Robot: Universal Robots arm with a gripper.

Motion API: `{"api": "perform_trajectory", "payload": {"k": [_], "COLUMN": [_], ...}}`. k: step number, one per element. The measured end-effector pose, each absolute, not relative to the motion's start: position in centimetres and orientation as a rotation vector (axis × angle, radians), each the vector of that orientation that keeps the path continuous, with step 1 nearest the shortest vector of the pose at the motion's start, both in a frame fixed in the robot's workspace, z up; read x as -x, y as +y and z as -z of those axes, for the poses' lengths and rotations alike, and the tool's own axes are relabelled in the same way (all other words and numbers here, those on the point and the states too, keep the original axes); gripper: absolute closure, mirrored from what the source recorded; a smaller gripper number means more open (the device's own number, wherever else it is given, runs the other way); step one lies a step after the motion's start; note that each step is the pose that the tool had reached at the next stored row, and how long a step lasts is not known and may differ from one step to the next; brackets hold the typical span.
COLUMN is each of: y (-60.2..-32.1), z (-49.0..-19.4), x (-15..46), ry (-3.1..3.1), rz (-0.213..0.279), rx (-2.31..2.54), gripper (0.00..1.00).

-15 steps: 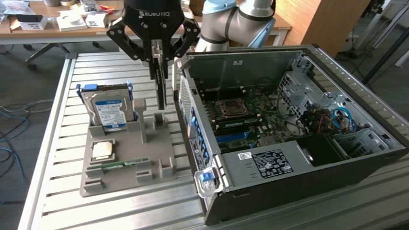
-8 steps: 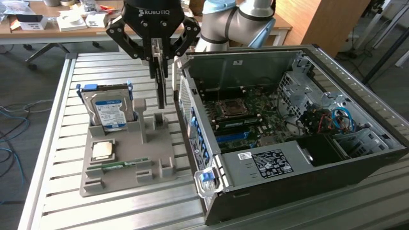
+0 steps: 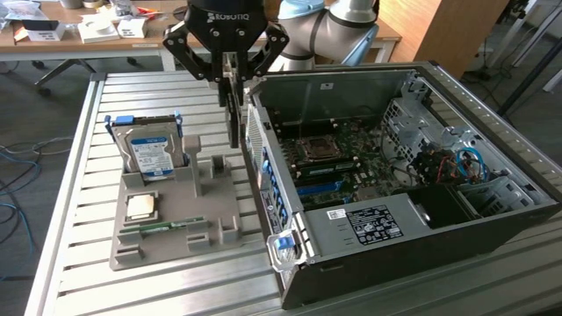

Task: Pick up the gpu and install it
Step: 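Pick up the gpu and move the gpu toward the slot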

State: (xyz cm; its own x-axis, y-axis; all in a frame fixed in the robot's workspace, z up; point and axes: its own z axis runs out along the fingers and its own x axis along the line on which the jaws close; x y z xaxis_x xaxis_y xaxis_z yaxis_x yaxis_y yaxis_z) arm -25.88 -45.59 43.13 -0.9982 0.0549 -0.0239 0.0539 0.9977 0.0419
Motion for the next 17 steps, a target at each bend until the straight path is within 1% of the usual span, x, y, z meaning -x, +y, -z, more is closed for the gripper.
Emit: {"api": "perform_trajectory", "payload": {"k": [17], "y": [-45.6], "z": [-43.1], "x": [20.2], "ry": [3.117], "rz": [-0.064], "rx": [-0.085], "gripper": [0.74]}}
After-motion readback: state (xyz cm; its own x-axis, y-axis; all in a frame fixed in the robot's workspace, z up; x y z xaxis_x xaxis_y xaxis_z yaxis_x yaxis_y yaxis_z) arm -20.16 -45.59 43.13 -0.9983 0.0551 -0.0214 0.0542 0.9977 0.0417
